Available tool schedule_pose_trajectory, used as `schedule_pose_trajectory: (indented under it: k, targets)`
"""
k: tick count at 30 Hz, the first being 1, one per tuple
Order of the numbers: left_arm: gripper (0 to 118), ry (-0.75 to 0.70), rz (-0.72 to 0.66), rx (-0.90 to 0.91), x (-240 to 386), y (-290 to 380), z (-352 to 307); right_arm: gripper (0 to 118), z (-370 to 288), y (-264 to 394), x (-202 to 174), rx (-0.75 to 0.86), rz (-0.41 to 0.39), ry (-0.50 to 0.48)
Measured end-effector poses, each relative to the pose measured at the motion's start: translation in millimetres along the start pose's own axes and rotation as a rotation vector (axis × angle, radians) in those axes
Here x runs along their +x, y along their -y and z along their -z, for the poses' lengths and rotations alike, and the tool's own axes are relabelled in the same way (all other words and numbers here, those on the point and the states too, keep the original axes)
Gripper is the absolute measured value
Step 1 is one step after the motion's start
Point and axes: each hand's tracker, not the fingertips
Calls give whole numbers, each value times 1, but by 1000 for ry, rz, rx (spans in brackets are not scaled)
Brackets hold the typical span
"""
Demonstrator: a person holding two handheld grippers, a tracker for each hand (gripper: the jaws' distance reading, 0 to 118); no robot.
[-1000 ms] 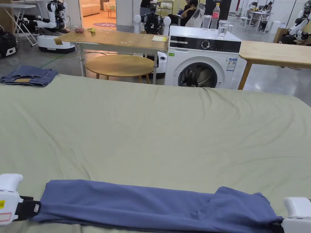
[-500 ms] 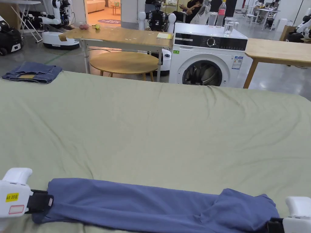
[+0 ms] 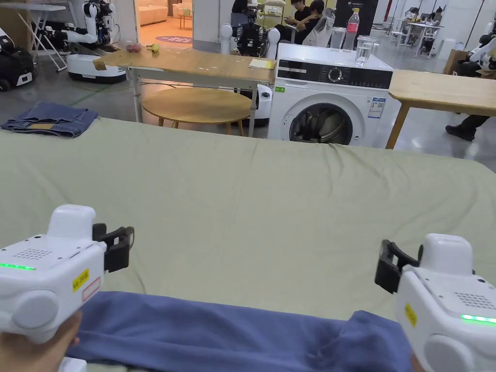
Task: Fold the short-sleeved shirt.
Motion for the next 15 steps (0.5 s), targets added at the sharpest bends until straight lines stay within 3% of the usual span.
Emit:
schedule_pose_trajectory:
  k: [3, 5, 6, 7, 9, 15]
  targets:
    - [39, -28, 14, 86, 17, -10, -2, 45, 0, -7, -27, 98, 2, -47]
    - [27, -23, 16, 123, 20, -12, 0, 13, 2, -11, -40, 130, 31, -75]
    - [8, -31, 18, 138, 23, -14, 0, 0, 2, -13, -45, 136, 33, -67]
    - [0, -47, 28, 160, 26, -16, -1, 0, 4, -14, -50, 147, 33, -60]
    - [0, -85, 45, 219, 31, -19, -2, 0, 4, -17, -56, 166, 44, -72]
    - [0, -83, 34, 165, 20, -26, -6, 0, 7, -20, -69, 178, 43, -58]
